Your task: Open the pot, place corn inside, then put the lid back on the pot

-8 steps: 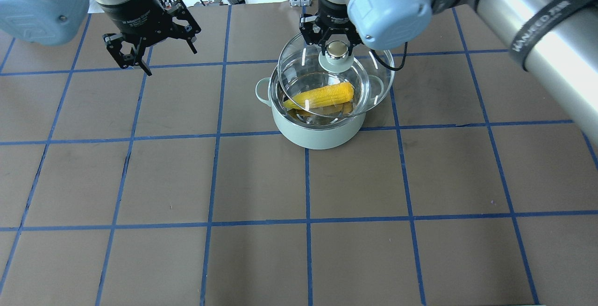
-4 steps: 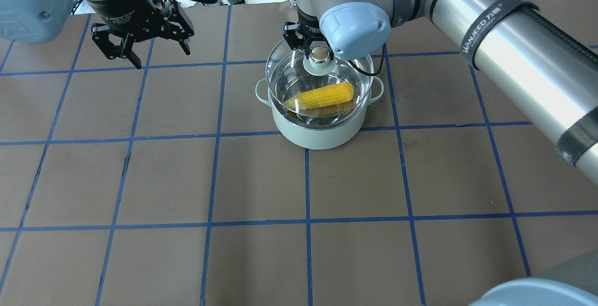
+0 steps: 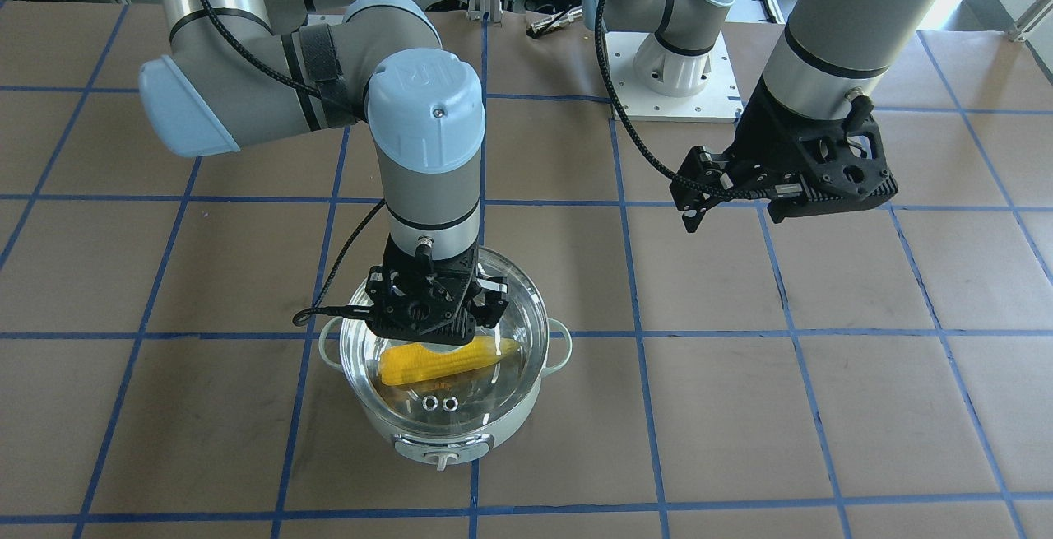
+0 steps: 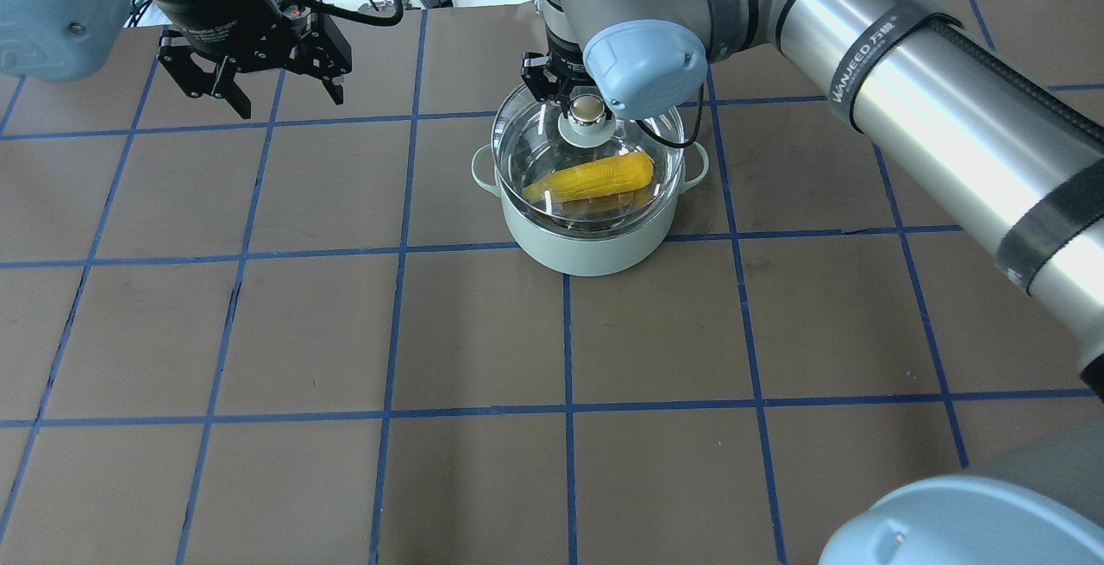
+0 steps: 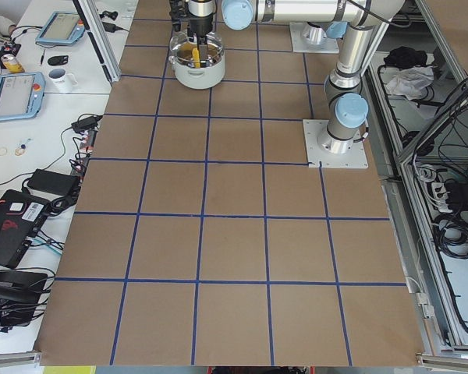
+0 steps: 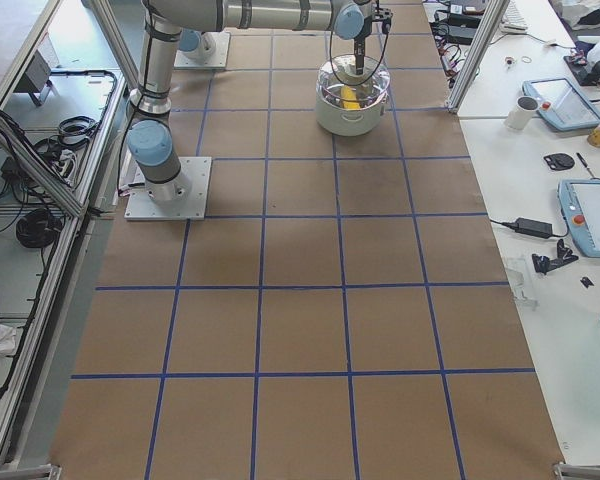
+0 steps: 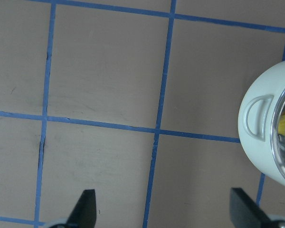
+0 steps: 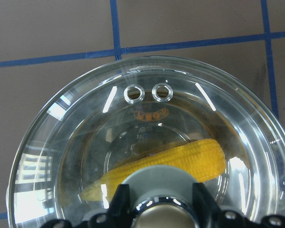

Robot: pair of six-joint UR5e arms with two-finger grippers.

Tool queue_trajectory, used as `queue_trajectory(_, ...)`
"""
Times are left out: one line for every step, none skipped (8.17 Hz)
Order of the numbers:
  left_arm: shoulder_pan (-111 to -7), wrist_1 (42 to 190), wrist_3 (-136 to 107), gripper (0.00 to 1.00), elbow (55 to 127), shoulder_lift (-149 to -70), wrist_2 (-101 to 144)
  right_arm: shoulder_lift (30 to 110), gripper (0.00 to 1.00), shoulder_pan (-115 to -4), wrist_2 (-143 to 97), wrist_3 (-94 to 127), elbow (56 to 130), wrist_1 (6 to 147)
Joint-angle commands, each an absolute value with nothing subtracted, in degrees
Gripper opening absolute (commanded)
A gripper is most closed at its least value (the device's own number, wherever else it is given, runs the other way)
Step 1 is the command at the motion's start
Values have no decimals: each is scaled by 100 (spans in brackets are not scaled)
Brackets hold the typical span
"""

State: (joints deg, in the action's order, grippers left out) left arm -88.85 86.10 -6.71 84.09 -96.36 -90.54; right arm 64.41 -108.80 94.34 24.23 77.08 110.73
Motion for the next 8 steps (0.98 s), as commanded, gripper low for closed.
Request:
queue_trajectory(-8912,8622,-624,100,8420,-9589,-9070,6390,4,-10881,9431,2426,7726,11170)
queue_trajectory(-8921,8622,-511,100,8437,-9511,-9062,6372,4,-10881,9439,2426,7778,11206)
queue_trajectory(-8921,8613,-397,100,8437,-9431,-9053,6389,3,-10881,9439,2417,7865,11241)
queue_trajectory(-8921,8613,-387,100,8429,-9431,-9061,6390,3,-10881,9439,2382,7910,11302)
queue_trajectory(-8921,8613,-387,100,8429,-9457,-9062,6398,3,-10881,9439,2425,7945,11311)
queue_trajectory(-8921,8622,-378,100,8429,-9492,-9062,6398,3,-10881,9439,2426,7954,11312)
queue_trajectory(-8921,8631,-378,100,8437,-9518,-9070,6398,3,-10881,9431,2443,7954,11425)
queue_trajectory(-8921,8631,-369,100,8437,-9553,-9070,6398,3,-10881,9431,2426,7998,11452)
